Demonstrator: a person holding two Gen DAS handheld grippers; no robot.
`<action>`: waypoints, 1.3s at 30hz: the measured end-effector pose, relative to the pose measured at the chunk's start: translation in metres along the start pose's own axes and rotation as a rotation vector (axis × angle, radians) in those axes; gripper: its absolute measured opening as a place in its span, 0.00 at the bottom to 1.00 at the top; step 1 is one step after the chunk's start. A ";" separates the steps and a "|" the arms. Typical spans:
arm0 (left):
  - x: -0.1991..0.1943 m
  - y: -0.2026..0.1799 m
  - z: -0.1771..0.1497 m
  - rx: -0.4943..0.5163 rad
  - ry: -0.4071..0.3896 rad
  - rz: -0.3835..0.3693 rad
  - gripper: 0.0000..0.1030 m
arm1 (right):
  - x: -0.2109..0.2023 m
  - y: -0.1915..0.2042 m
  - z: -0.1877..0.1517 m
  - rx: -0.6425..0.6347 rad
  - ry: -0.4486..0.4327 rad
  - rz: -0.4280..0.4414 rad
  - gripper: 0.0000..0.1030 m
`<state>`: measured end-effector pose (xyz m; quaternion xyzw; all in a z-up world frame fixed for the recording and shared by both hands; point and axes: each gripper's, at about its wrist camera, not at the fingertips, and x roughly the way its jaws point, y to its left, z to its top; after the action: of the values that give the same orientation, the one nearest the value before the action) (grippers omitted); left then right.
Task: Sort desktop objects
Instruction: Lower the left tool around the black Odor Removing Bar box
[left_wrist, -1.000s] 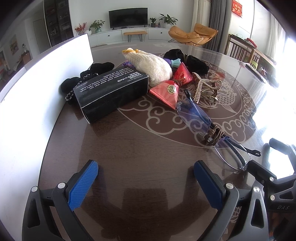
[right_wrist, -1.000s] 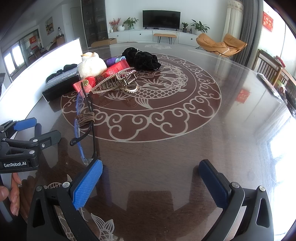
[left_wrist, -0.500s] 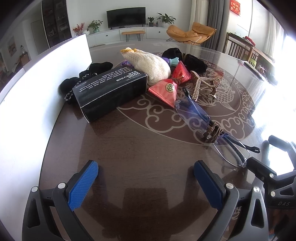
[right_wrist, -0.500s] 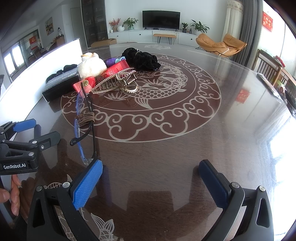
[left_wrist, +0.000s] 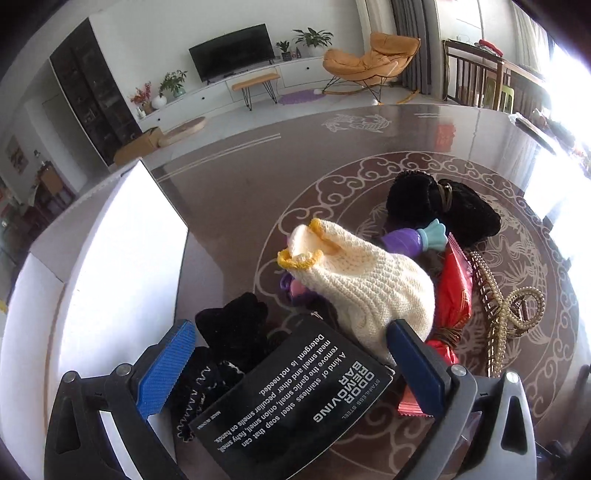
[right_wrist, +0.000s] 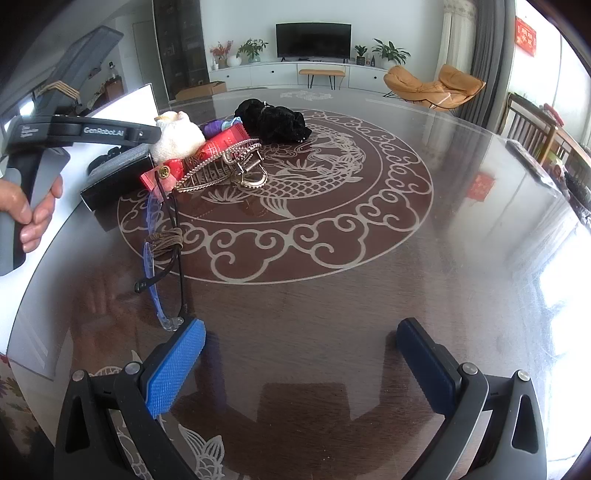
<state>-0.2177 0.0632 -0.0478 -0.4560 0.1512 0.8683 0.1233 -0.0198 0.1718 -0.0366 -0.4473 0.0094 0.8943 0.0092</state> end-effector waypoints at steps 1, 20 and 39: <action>0.002 0.001 -0.005 -0.029 0.006 -0.030 1.00 | 0.000 -0.001 -0.001 0.003 -0.002 0.003 1.00; -0.036 -0.043 -0.085 -0.018 -0.003 -0.278 1.00 | -0.001 -0.007 -0.003 0.045 -0.022 0.014 1.00; -0.027 -0.053 -0.086 0.029 -0.018 -0.204 1.00 | 0.000 -0.006 -0.003 0.029 -0.014 -0.004 1.00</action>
<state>-0.1195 0.0782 -0.0795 -0.4592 0.1155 0.8531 0.2192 -0.0168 0.1776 -0.0382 -0.4411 0.0217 0.8970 0.0174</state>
